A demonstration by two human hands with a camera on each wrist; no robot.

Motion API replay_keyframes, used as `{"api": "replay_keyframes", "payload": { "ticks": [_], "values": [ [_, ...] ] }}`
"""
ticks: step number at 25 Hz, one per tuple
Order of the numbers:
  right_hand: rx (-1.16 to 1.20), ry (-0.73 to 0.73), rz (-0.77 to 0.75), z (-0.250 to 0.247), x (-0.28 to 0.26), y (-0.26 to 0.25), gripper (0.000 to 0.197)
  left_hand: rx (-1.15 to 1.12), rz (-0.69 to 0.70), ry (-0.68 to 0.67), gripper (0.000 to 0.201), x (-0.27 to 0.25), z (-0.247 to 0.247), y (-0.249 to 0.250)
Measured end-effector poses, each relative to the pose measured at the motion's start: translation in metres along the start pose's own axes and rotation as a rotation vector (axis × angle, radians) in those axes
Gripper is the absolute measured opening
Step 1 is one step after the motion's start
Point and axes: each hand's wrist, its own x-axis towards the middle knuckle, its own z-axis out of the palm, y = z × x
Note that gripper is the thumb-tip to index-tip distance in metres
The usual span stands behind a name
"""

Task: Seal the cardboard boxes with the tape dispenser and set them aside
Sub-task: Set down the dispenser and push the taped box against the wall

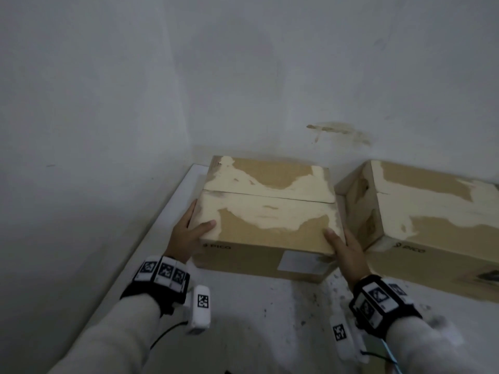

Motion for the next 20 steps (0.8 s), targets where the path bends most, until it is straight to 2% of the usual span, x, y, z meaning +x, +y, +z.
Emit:
{"api": "replay_keyframes", "payload": {
  "ticks": [3,6,8,10,11,12,13,16,18,20],
  "values": [
    [-0.016,-0.010,-0.059,-0.002,-0.003,-0.006,0.039,0.124,0.061,-0.014,0.065,-0.006,0.003,0.004],
    [0.104,-0.071,-0.033,-0.010,-0.012,-0.004,0.048,0.093,0.141,-0.012,0.050,-0.022,-0.003,0.003],
    [0.205,-0.113,0.019,-0.017,-0.020,0.007,0.051,-0.008,0.108,-0.030,0.067,-0.034,-0.015,-0.012],
    [0.220,-0.104,0.039,-0.022,-0.026,0.019,0.049,-0.080,0.026,0.010,0.082,-0.041,-0.021,-0.027],
    [0.211,-0.081,0.039,-0.022,-0.029,0.023,0.047,-0.118,-0.004,0.050,0.076,-0.044,-0.020,-0.030],
    [0.205,-0.051,0.035,-0.023,-0.031,0.026,0.047,-0.157,-0.029,0.088,0.062,-0.044,-0.018,-0.033],
    [0.213,-0.037,0.031,-0.022,-0.032,0.028,0.053,-0.185,-0.051,0.112,0.049,-0.044,-0.016,-0.031],
    [0.241,-0.017,0.044,-0.021,-0.032,0.032,0.099,-0.222,-0.087,0.170,0.029,-0.044,-0.013,-0.036],
    [0.285,-0.048,0.072,-0.024,-0.032,0.032,0.113,-0.283,-0.101,0.154,0.035,-0.047,-0.014,-0.037],
    [0.336,-0.054,0.113,-0.027,-0.033,0.031,0.121,-0.350,-0.110,0.156,0.023,-0.050,-0.013,-0.034]
  ]
}}
